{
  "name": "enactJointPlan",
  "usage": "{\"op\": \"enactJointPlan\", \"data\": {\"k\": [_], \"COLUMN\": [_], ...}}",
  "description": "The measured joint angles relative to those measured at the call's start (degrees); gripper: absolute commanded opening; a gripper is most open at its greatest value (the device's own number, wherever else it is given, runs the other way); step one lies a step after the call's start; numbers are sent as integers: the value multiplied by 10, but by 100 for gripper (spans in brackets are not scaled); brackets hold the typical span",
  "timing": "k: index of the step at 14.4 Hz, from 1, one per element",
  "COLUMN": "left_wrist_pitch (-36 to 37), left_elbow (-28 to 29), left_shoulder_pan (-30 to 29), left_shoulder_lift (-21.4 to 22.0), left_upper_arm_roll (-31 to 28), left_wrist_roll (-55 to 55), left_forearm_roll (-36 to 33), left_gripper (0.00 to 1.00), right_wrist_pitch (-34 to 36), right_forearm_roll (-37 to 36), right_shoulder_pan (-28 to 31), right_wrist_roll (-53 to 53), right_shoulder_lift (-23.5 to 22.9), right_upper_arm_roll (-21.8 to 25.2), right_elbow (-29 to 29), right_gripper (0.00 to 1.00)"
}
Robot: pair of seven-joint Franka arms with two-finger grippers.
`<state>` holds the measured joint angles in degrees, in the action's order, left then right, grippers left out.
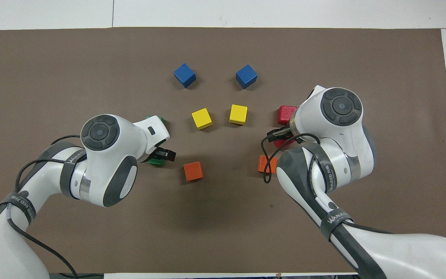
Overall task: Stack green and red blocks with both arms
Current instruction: 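Grasp the green block with the left gripper while the right gripper grasps red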
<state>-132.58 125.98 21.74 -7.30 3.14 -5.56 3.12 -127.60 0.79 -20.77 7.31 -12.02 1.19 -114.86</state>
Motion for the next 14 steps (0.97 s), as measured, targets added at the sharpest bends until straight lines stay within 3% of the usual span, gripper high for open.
{"op": "enactJointPlan", "data": {"k": [5, 7, 8, 9, 10, 11, 12, 14], "left_wrist_pitch": [-17, -28, -30, -32, -32, -32, -32, -31], "left_elbow": [14, 15, 15, 15, 15, 15, 15, 15], "left_shoulder_pan": [5, 7, 9, 10, 11, 11, 11, 11], "left_shoulder_lift": [-4, -12, -16, -19, -22, -23, -23, -23], "left_upper_arm_roll": [0, 0, 0, 0, 0, -1, -1, -2], "left_wrist_roll": [-15, -18, -19, -19, -19, -19, -19, -19], "left_forearm_roll": [0, 0, 0, 0, 0, 0, 0, 0], "left_gripper": [93, 81, 70, 40, 2, 0, 0, 0], "right_wrist_pitch": [-32, -52, -62, -69, -76, -83, -87, -88], "right_forearm_roll": [0, 0, 0, 0, 0, 0, 0, 0], "right_shoulder_pan": [-6, -16, -18, -19, -19, -19, -19, -19], "right_wrist_roll": [0, 0, 0, 0, 0, 0, 0, 0], "right_shoulder_lift": [-1, -10, -17, -23, -30, -36, -41, -46], "right_upper_arm_roll": [0, 0, 0, 0, 0, 0, 1, 1], "right_elbow": [-22, -30, -32, -32, -33, -33, -33, -33], "right_gripper": [100, 100, 100, 100, 100, 100, 93, 41]}}
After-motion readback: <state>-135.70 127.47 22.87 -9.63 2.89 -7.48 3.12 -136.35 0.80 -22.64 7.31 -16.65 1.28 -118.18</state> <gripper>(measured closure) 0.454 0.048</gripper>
